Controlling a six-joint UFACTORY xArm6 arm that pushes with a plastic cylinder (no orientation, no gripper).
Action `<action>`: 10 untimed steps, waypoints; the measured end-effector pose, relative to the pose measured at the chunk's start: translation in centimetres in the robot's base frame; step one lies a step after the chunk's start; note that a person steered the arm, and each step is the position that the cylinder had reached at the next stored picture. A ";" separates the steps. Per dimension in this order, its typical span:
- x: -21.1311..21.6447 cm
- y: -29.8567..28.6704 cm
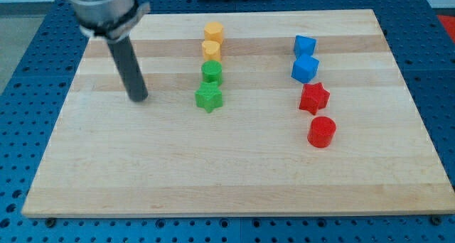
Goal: Slide green star towards center left
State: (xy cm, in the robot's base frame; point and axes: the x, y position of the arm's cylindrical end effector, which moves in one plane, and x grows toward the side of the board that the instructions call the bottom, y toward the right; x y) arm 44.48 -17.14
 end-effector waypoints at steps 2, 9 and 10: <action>5.0 16.5; 0.2 5.0; 0.8 2.2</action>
State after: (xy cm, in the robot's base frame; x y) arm 45.30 -14.90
